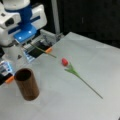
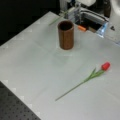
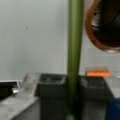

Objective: Flower insertion into a vase

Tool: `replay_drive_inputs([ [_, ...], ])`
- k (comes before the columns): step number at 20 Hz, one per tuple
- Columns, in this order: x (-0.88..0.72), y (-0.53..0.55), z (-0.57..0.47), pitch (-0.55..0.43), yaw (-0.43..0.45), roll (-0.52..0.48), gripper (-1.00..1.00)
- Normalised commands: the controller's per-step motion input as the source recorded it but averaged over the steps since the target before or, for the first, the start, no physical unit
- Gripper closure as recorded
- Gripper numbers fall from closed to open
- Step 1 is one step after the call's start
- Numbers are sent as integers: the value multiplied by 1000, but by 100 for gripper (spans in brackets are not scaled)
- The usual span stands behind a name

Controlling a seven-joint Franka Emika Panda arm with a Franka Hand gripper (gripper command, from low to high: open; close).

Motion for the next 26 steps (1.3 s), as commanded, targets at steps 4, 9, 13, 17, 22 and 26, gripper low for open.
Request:
replay_drive_inputs([
  [4, -767, -342, -200, -169, 84, -69, 100],
  [9, -667, -318, -241, -129, 106, -127, 100],
  [13, -539, -250, -214, -53, 94, -135, 100],
  [17, -320, -86, -128, 21, 94, -112, 100],
  [22, -172, 12, -38, 149, 119, -85, 100],
  [26, -78, 27, 89, 474, 229, -117, 100],
])
